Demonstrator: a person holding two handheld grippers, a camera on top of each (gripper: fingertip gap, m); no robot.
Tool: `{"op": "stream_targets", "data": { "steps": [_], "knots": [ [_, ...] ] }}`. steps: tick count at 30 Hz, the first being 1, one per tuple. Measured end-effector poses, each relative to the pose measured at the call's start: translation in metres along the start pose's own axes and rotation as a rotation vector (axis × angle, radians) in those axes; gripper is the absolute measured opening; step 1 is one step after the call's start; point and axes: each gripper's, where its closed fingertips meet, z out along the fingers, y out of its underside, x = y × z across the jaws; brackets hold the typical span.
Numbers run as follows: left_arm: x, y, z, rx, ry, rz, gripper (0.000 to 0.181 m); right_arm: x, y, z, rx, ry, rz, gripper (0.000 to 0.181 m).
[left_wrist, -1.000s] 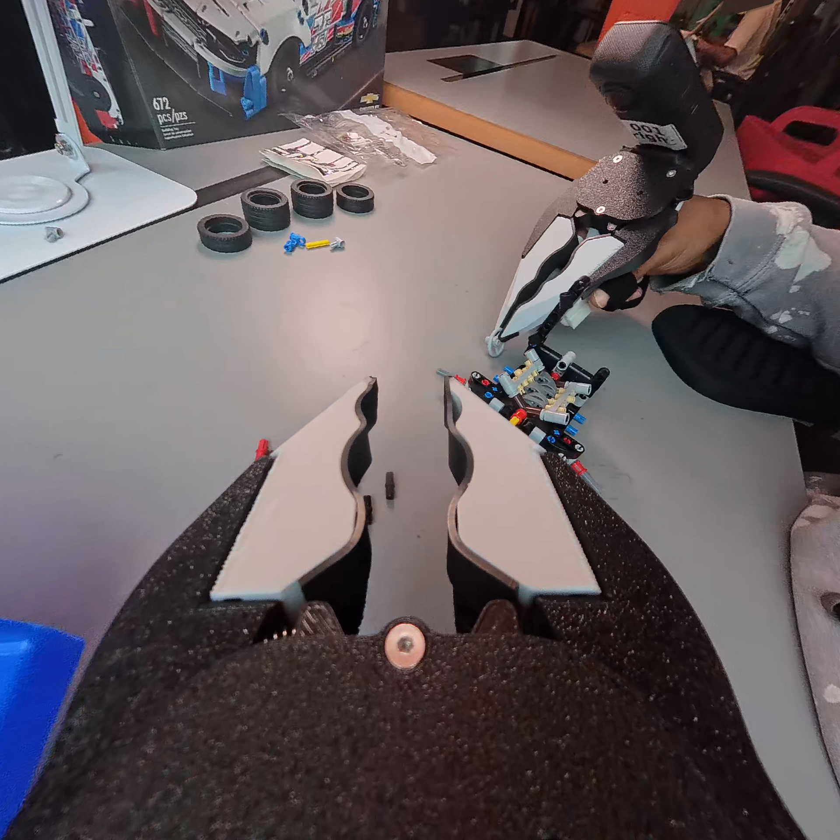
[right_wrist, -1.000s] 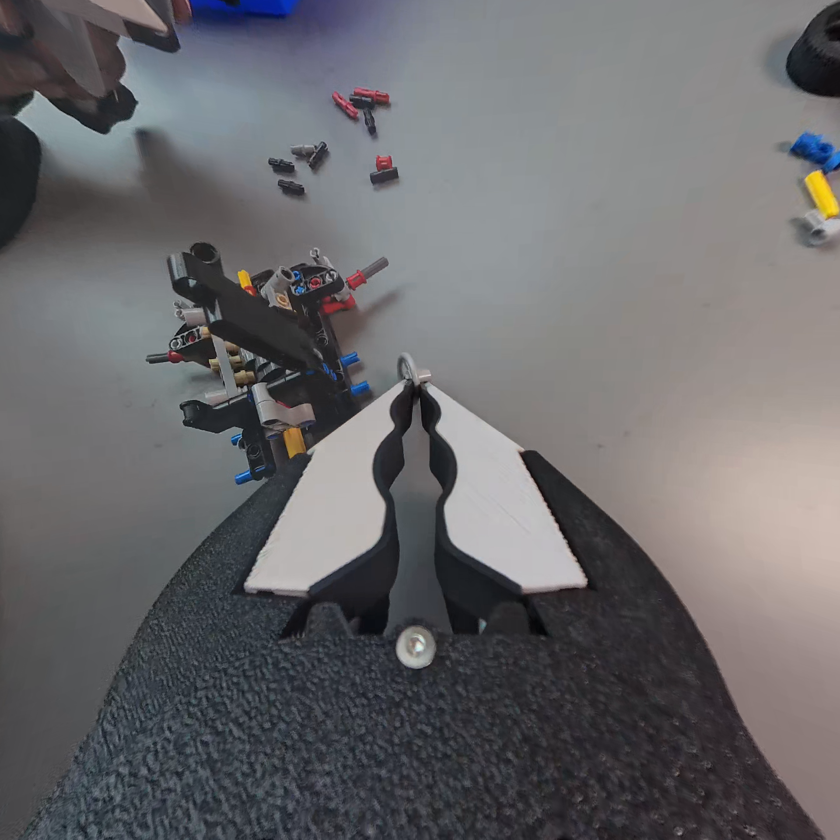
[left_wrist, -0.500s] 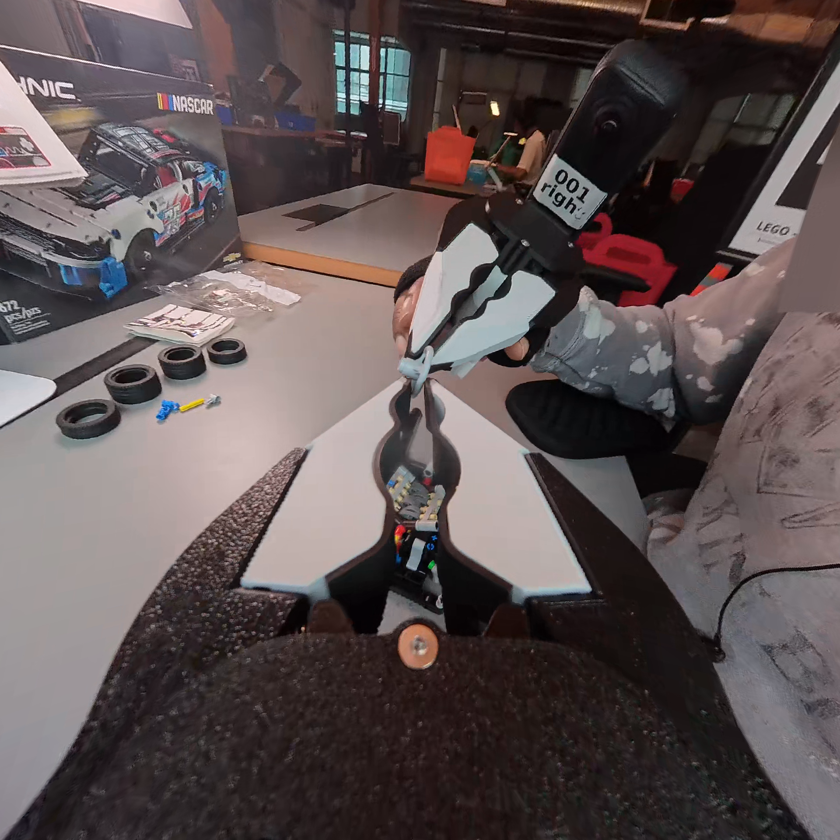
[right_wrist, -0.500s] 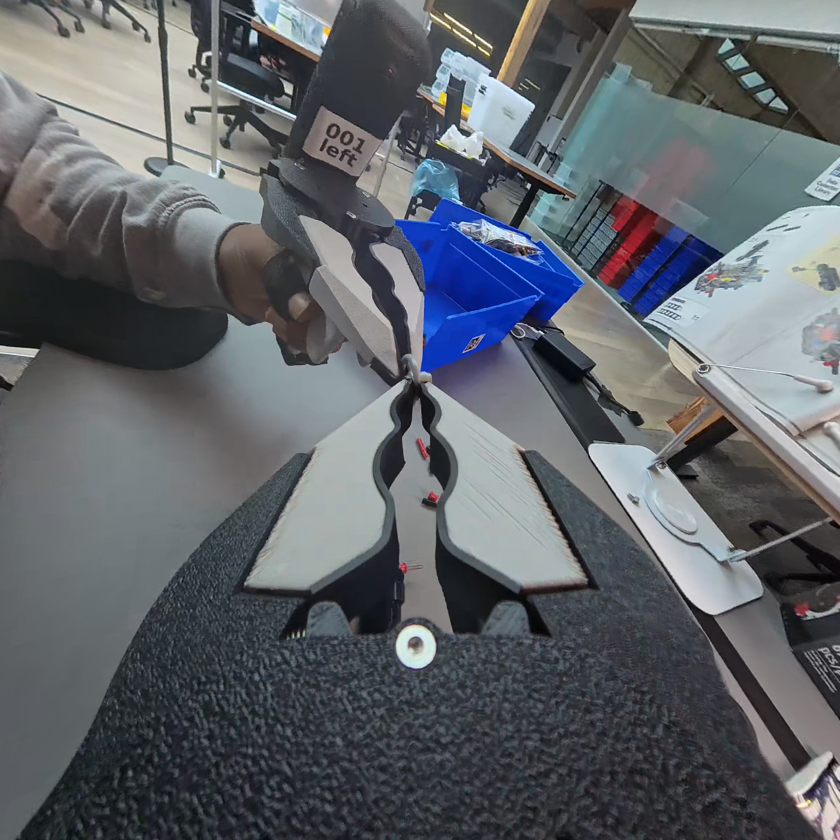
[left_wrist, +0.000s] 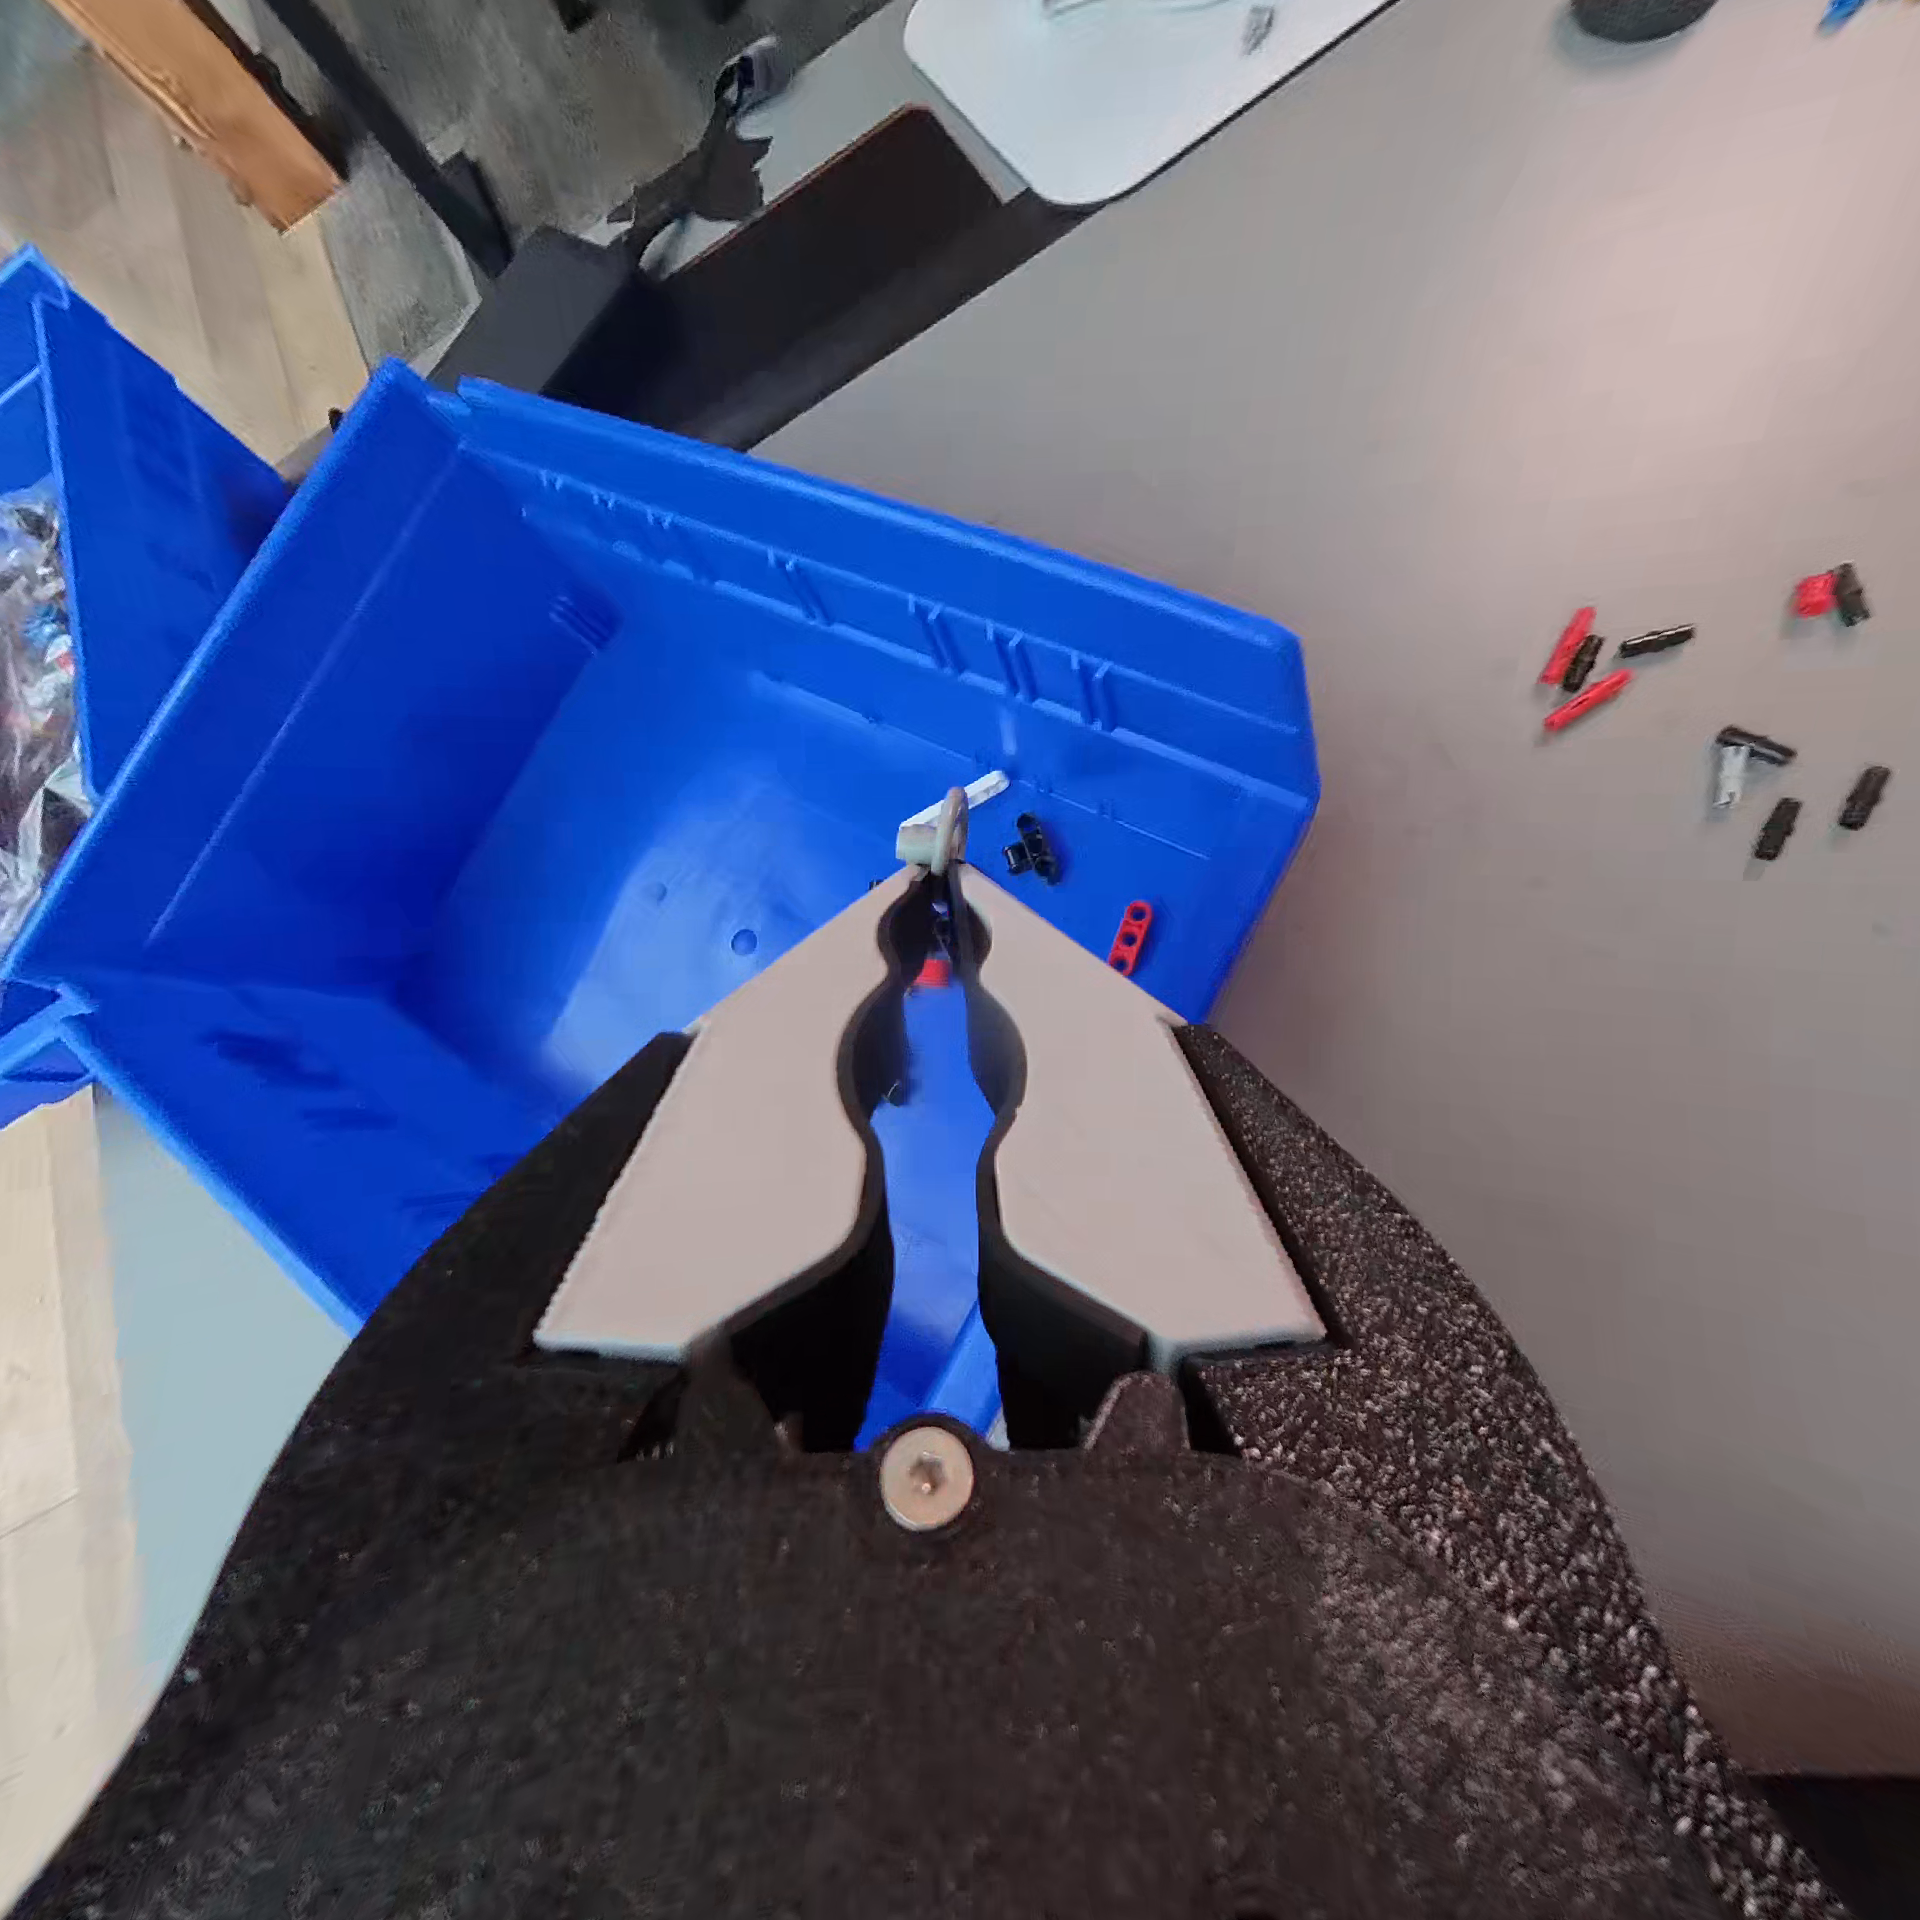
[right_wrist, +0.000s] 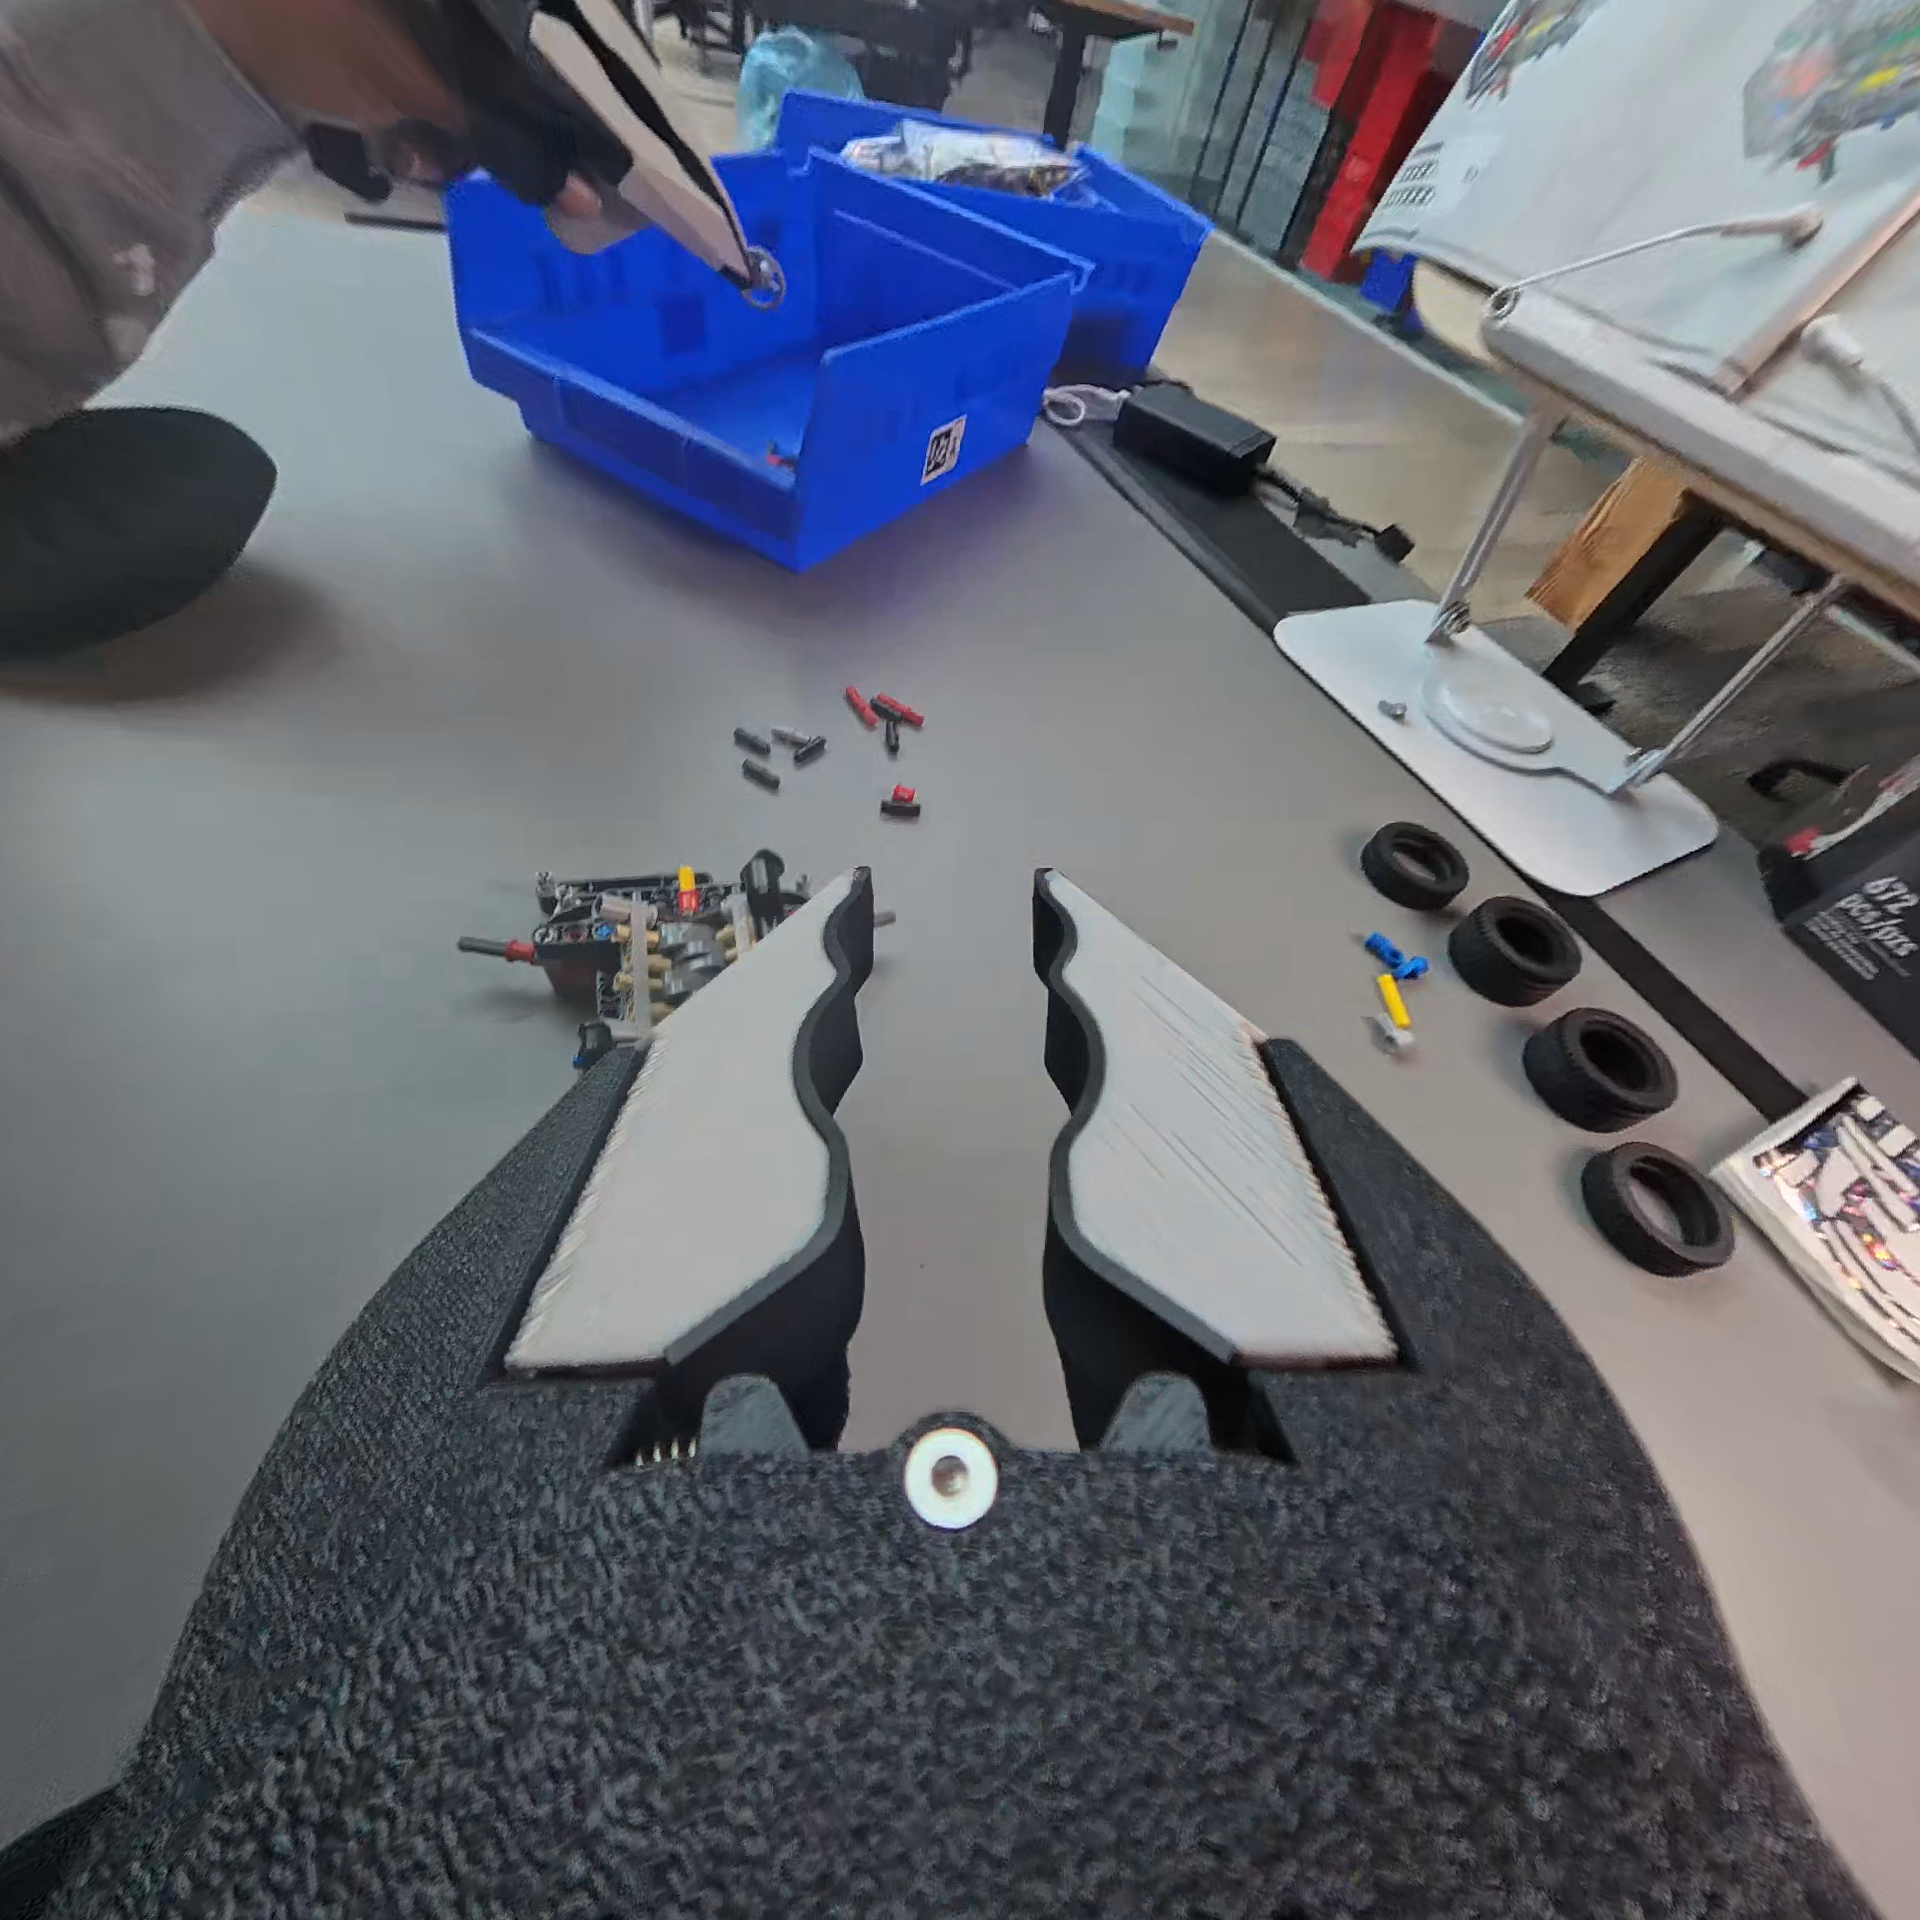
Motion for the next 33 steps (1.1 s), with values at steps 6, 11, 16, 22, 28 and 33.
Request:
{"op": "stream_targets", "data": {
  "steps": [6, 11, 16, 22, 28, 33],
  "knots": [
    [-0.009, -0.022, -0.002, 0.112, -0.102, -0.003, 0.032, -0.035, 0.035, 0.013, -0.108, -0.174, -0.058, 0.033],
    [0.03, -0.062, -0.016, 0.354, 0.053, -0.002, 0.033, -0.043, 0.039, 0.022, -0.1, -0.211, -0.038, 0.031],
    [0.123, -0.089, -0.029, 0.538, 0.444, 0.017, 0.033, -0.046, 0.028, 0.03, -0.037, -0.222, -0.022, 0.007],
    [0.247, -0.054, -0.029, 0.372, 0.956, 0.138, 0.056, -0.072, 0.032, 0.027, -0.088, -0.183, -0.483, 0.009],
    [0.315, -0.013, -0.02, 0.208, 1.074, 0.337, 0.08, -0.09, 0.046, 0.021, -0.167, -0.253, -0.452, 0.025],
    [0.326, -0.009, -0.012, 0.189, 1.032, 0.404, 0.074, -0.091, 0.032, 0.004, -0.138, -0.352, -0.189, 0.044]
  ]
}}
